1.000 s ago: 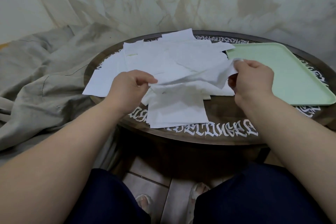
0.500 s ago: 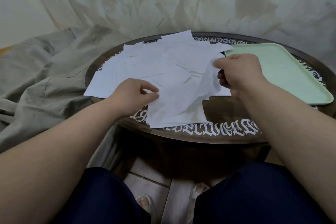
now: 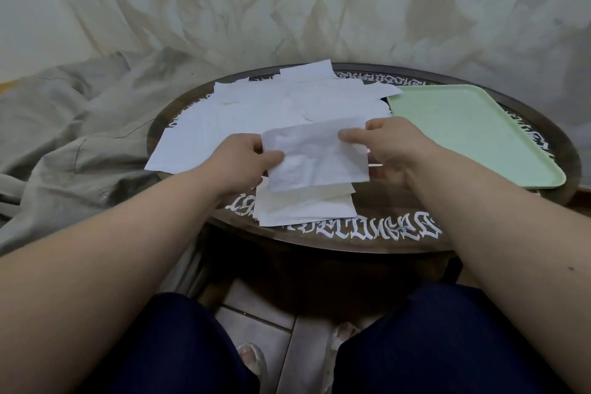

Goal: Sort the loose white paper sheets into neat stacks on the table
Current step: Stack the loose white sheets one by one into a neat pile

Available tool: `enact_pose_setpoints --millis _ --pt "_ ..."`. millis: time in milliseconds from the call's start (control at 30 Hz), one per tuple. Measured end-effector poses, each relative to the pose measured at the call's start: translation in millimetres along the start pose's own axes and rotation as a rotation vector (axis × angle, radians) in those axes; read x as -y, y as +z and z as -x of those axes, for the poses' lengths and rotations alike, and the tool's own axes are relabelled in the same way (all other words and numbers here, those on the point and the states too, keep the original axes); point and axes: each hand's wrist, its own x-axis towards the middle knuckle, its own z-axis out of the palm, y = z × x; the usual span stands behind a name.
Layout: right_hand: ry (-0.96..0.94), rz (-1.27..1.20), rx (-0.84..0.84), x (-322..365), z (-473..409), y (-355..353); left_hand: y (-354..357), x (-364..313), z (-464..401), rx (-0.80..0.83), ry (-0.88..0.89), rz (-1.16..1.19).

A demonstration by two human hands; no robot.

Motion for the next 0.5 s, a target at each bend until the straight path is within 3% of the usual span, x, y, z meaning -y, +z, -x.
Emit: enact_pose_setpoints --millis 100,333,500 --pt "0.007 0.088 0.074 -5.9 1.4 7.6 -7.0 5.6 -3.0 0.033 -0.048 0.001" --pt "-0.073 0.244 -0.045 -23.2 -6.4 5.9 -6.1 26.8 -6.1 0.009 -0.091 -0.099" --pt "-0.03 0.264 0.034 -35.1 -9.9 0.9 -2.6 32.7 -10.7 -0.004 -0.09 -0.092"
